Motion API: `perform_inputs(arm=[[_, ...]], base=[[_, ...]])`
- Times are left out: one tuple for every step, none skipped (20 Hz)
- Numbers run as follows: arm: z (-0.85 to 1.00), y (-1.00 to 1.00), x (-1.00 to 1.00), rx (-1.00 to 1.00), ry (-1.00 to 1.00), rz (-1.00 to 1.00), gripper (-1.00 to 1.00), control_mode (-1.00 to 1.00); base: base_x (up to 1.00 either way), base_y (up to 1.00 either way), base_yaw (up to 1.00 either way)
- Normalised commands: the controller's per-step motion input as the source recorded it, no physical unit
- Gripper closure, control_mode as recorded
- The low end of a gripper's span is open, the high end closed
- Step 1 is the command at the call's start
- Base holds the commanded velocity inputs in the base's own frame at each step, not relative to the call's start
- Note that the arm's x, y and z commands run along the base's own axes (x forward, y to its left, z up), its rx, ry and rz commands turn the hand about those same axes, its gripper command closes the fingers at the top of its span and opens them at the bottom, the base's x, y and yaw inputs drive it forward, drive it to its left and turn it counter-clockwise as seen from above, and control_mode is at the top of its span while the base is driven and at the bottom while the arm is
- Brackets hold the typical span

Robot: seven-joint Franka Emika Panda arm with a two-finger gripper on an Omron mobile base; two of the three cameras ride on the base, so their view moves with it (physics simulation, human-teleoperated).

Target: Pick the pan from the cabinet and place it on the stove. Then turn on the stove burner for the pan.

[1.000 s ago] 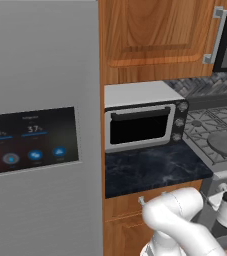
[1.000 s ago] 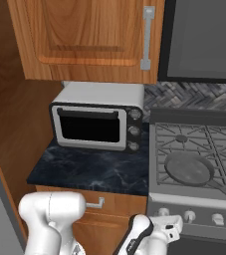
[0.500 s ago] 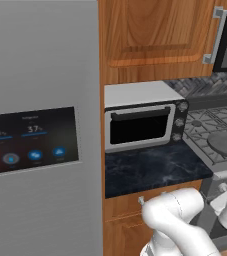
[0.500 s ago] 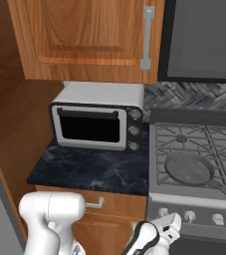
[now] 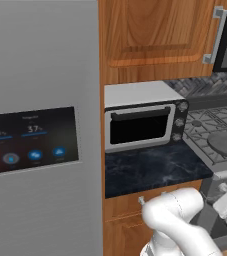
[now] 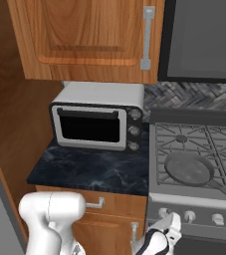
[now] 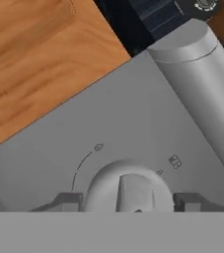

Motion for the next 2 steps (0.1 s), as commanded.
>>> perform_inputs(arm=[[0.00, 0.00, -0.24, -0.38, -0.14, 0.13, 1.00, -1.00], [0.00, 0.00, -0.25, -0.38, -0.15, 0.13, 1.00, -1.00]], base=[[0.00, 0.00, 0.00], [0.00, 0.00, 0.00]])
